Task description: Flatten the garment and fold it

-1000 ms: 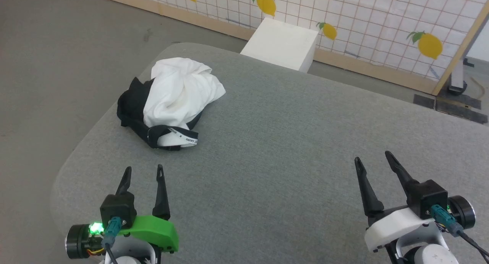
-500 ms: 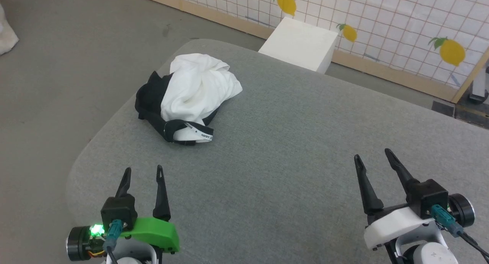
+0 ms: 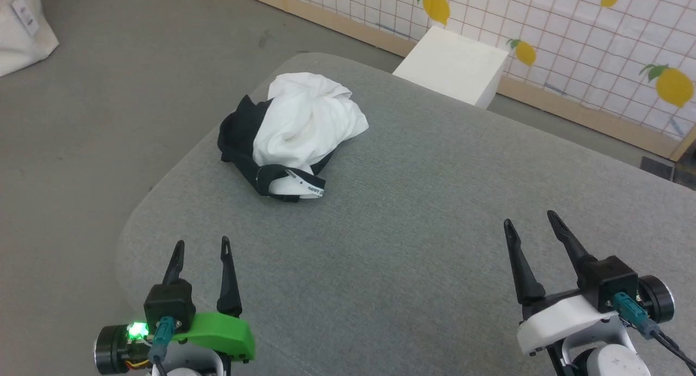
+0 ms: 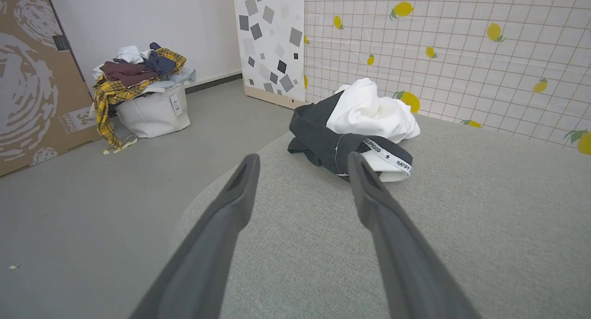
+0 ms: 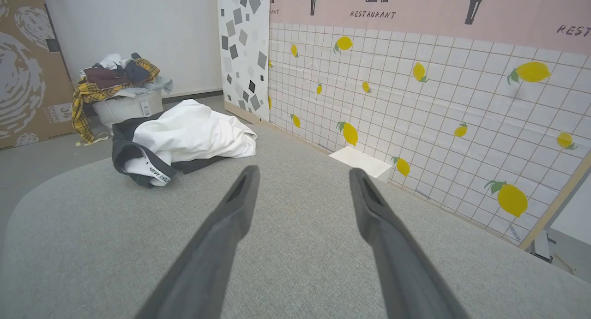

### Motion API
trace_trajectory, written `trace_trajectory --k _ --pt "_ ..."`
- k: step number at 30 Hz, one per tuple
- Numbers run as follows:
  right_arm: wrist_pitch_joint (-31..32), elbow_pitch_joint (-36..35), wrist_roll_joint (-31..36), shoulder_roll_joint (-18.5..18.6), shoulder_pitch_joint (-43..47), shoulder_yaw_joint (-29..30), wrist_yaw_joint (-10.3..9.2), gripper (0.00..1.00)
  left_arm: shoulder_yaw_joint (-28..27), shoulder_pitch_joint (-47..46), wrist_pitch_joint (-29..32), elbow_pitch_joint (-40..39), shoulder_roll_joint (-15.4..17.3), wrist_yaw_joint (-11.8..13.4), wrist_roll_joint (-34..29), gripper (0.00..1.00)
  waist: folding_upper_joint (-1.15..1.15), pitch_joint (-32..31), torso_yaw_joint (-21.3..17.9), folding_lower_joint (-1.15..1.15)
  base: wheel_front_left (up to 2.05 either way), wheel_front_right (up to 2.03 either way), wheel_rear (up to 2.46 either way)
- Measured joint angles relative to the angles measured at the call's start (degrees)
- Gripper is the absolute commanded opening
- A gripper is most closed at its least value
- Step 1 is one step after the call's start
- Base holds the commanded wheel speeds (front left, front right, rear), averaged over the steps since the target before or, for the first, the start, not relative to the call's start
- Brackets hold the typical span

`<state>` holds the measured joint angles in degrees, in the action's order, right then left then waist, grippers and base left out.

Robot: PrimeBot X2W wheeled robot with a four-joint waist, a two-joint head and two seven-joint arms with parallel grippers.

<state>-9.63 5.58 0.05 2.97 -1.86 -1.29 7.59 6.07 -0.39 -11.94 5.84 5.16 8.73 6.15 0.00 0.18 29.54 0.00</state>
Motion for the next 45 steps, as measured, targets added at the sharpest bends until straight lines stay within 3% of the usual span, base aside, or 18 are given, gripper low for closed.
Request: trace_trajectory --k 23,35,38,45 --pt "-2.00 1.00 -0.02 -0.04 -0.58 -0.22 0.00 1.00 1.91 0.01 -2.61 1.18 0.51 2.48 2.02 1.00 0.00 0.10 6.24 0.00 0.00 0.00 0.00" --pt "-1.99 1.18 -0.03 -0.08 -1.00 -0.37 0.00 1.00 1.79 -0.04 -2.79 1.23 0.74 2.45 3.39 1.00 0.00 0.35 5.99 0.00 0.00 0.00 0.00" --pt "-1.79 0.76 -0.01 -0.08 -1.76 -0.74 0.00 1.00 1.47 -2.30 -1.78 1.76 0.86 0.90 5.05 1.00 0.00 1.13 5.61 0.00 0.00 0.00 0.00" --pt "-0.33 -2.15 1.59 -0.11 -5.54 -2.18 0.00 1.00 -1.27 -18.80 6.28 5.93 4.15 -3.07 9.91 1.00 0.00 5.34 3.60 0.00 0.00 0.00 0.00"
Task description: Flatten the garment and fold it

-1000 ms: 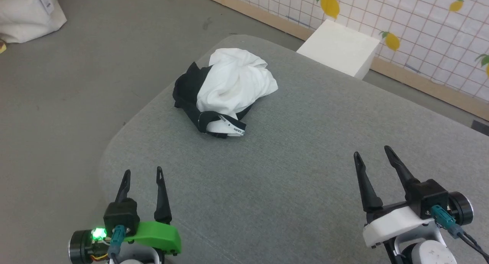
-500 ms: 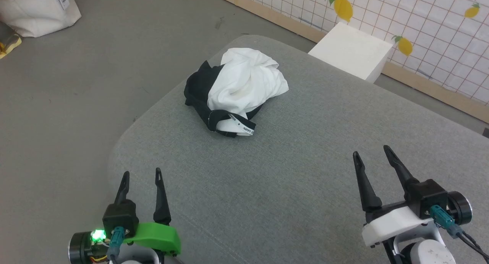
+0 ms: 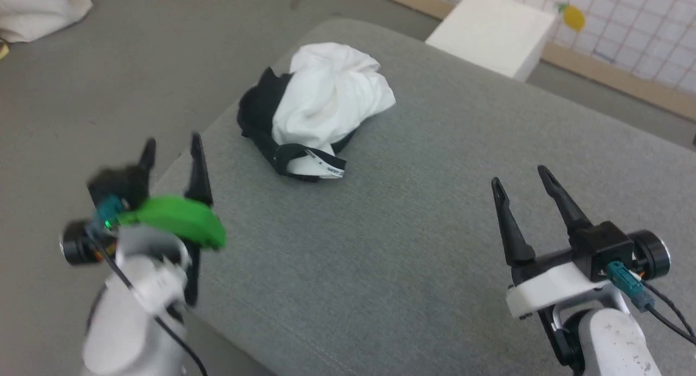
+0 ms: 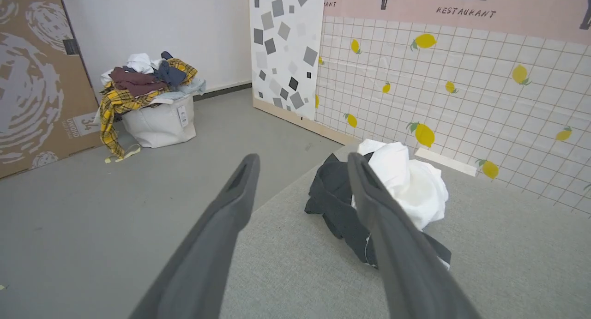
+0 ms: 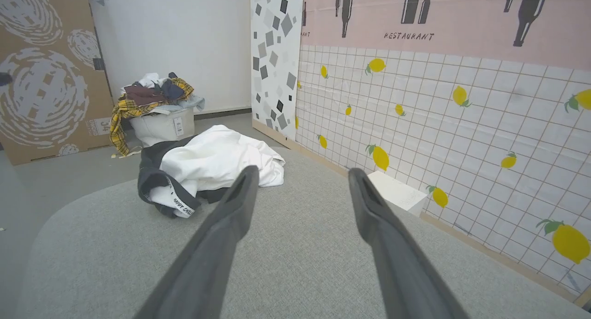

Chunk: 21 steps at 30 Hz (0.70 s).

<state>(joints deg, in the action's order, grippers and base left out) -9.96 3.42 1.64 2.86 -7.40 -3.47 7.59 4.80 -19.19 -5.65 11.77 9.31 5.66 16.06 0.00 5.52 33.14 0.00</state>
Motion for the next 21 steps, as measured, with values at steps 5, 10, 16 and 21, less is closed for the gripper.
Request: trace_trajectory --k 5,10,16,21 --pt "1.40 -2.44 2.05 -0.05 -3.38 -1.24 0.00 1.00 -3.20 -10.66 8.64 5.12 3.18 -2.63 5.06 1.00 0.00 4.90 -2.71 0.00 0.00 0.00 0.00" --pt "1.44 -3.38 2.93 -0.05 -6.53 -1.51 0.00 1.00 -5.56 -18.25 16.52 9.29 8.10 -3.92 8.08 1.00 0.00 10.90 -6.38 0.01 0.00 0.00 0.00" --pt "0.93 -4.95 3.13 0.01 -9.70 -0.64 0.00 1.00 -8.42 -21.60 25.05 10.71 12.23 -4.41 11.68 1.00 0.00 18.79 -11.55 0.01 0.00 0.00 0.00" --pt "0.33 -5.05 3.10 0.45 -10.66 -0.11 0.00 1.00 -11.01 -22.06 31.14 12.35 12.37 -2.03 15.19 1.00 0.00 25.34 -15.73 0.01 0.00 0.00 0.00"
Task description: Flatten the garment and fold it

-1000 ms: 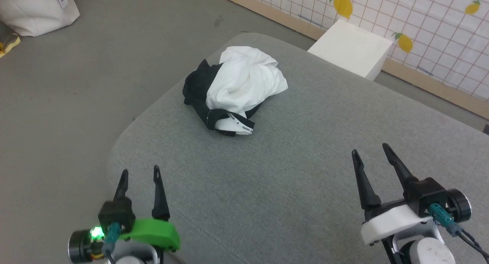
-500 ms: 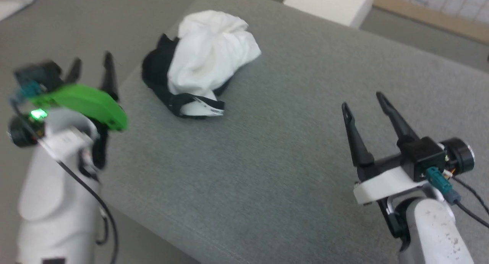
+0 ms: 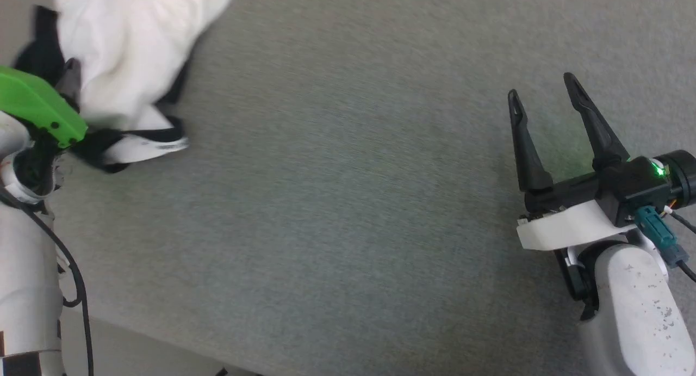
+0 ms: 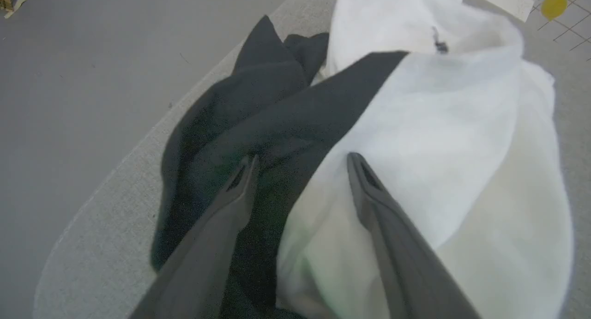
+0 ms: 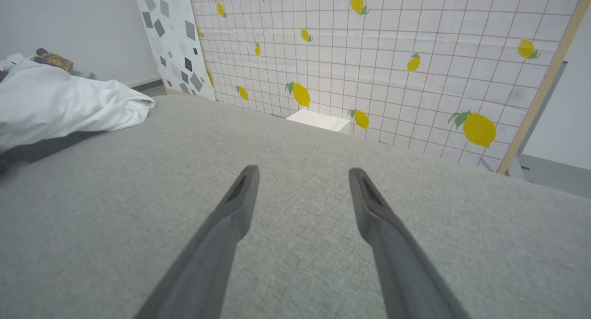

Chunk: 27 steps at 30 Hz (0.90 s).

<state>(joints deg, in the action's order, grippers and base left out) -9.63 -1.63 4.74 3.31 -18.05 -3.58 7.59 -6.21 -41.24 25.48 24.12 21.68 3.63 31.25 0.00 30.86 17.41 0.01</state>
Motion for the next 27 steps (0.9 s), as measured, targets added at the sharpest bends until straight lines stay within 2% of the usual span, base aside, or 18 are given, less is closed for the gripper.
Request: trace_trajectory --k 5,7,8,9,10,12,14,16,21,27 --pt "-1.00 0.26 -0.20 -0.04 -1.11 0.10 0.00 1.00 -2.01 1.34 5.65 0.13 -0.34 3.90 2.55 1.00 0.00 5.06 -3.75 0.00 0.00 0.00 0.00" --pt "-1.51 0.20 -0.33 -0.35 -1.91 -0.33 0.01 1.00 -2.87 2.20 8.20 -0.40 0.52 5.11 3.24 1.00 0.01 6.51 -5.40 -0.02 0.00 0.00 0.00" --pt "-1.68 0.24 -0.45 -0.58 -2.13 -0.56 0.02 1.00 -3.24 2.37 9.78 -0.96 1.26 5.50 3.58 0.82 0.01 7.03 -6.19 -0.02 0.00 0.00 0.00" --pt "-2.04 0.34 -0.58 -0.71 -2.30 -0.67 0.02 1.00 -3.43 2.59 11.07 -1.52 1.86 5.64 3.69 0.47 0.01 7.35 -6.79 -0.02 0.00 0.00 0.00" --pt "-2.12 0.40 -0.75 -0.80 -2.48 -0.73 0.02 1.00 -3.48 2.82 12.47 -2.32 2.64 5.68 3.74 0.00 0.01 7.60 -7.38 -0.02 0.00 0.00 0.00" --pt "-2.68 1.00 -0.87 -0.93 -3.08 -0.73 0.02 1.00 -3.69 3.82 13.18 -4.36 4.02 5.66 3.58 0.00 0.01 7.79 -8.54 -0.02 0.00 0.00 0.00" --pt "-3.05 2.02 -1.08 -0.98 -3.33 -0.69 0.02 1.00 -3.18 5.06 9.89 -6.03 4.44 5.28 1.92 0.00 0.01 7.14 -9.14 -0.02 0.00 0.00 0.00" --pt "-3.28 3.24 -1.32 -0.92 -3.30 -0.58 0.02 1.00 -2.66 6.17 4.87 -6.50 4.72 4.87 -0.33 0.00 0.00 6.16 -9.60 -0.02 0.00 0.00 0.00" --pt "-3.87 7.11 -1.98 -0.59 -1.26 0.63 0.01 1.00 -1.03 5.43 -13.29 -8.57 7.09 5.49 -9.60 0.00 0.00 1.96 -10.60 -0.01 0.00 0.00 0.00" --pt "-4.35 10.50 -5.09 -0.47 2.82 1.88 0.00 1.00 3.82 -0.47 -25.32 -11.82 9.73 4.15 -16.68 0.00 0.00 -5.49 -11.15 -0.02 0.00 0.00 0.00"
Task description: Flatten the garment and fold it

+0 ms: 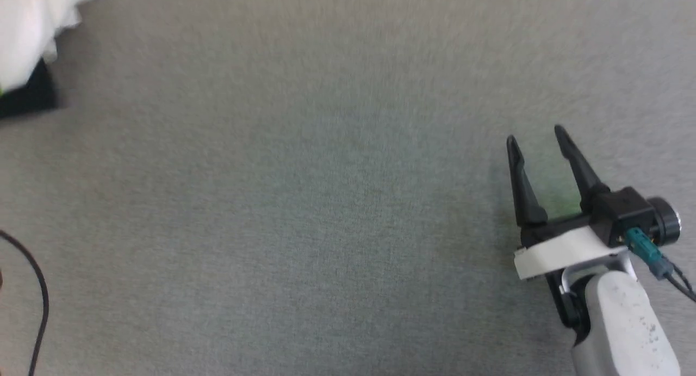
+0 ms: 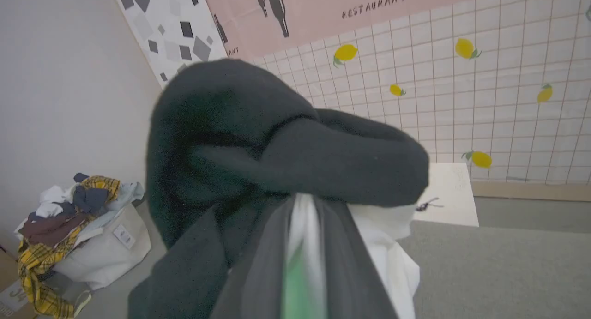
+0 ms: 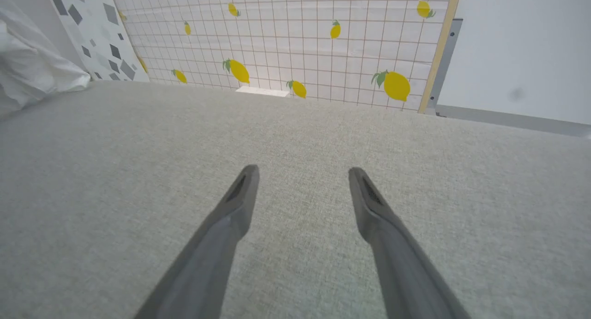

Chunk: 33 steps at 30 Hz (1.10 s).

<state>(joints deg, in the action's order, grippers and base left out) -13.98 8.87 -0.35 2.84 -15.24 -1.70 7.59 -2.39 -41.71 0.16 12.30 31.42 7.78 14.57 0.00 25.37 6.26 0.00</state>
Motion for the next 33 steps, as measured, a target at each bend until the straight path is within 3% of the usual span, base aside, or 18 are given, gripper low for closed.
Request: trace_trajectory --k 5,9,15,21,25,33 --pt "-0.20 1.76 -1.59 -0.02 2.14 0.27 0.01 1.00 5.64 -6.58 -4.56 -3.08 -0.82 -1.88 -3.14 0.00 0.00 -6.89 -0.88 0.00 0.00 0.00 0.00" --pt "-0.32 2.31 -2.43 0.00 2.97 0.47 0.00 1.00 9.89 -10.96 -4.87 -5.72 -4.11 -3.26 -3.50 0.00 0.00 -11.44 -2.29 0.00 0.00 0.00 0.00" --pt "-0.52 2.90 -2.92 0.00 3.61 0.13 0.00 1.00 16.00 -16.19 -4.87 -5.45 -12.16 -5.77 -1.82 0.00 0.00 -15.93 -6.95 0.00 0.00 0.00 0.00" --pt "-0.33 2.70 -2.92 0.02 4.68 0.59 0.00 1.00 22.67 -15.80 -4.02 -0.93 -20.39 -7.50 0.63 0.00 0.00 -17.89 -12.98 0.00 0.00 0.00 0.00" --pt "-0.15 2.53 -2.96 0.02 4.74 0.94 0.00 1.00 25.30 -10.93 -0.16 5.48 -24.14 -7.80 3.41 0.00 0.00 -18.40 -16.61 0.00 0.00 0.00 0.00" --pt "-0.13 2.20 -3.66 0.05 4.74 0.30 0.00 1.00 32.59 -0.17 15.66 22.76 -26.05 -8.80 5.56 0.00 0.00 -17.99 -21.62 0.00 0.00 0.00 0.00"
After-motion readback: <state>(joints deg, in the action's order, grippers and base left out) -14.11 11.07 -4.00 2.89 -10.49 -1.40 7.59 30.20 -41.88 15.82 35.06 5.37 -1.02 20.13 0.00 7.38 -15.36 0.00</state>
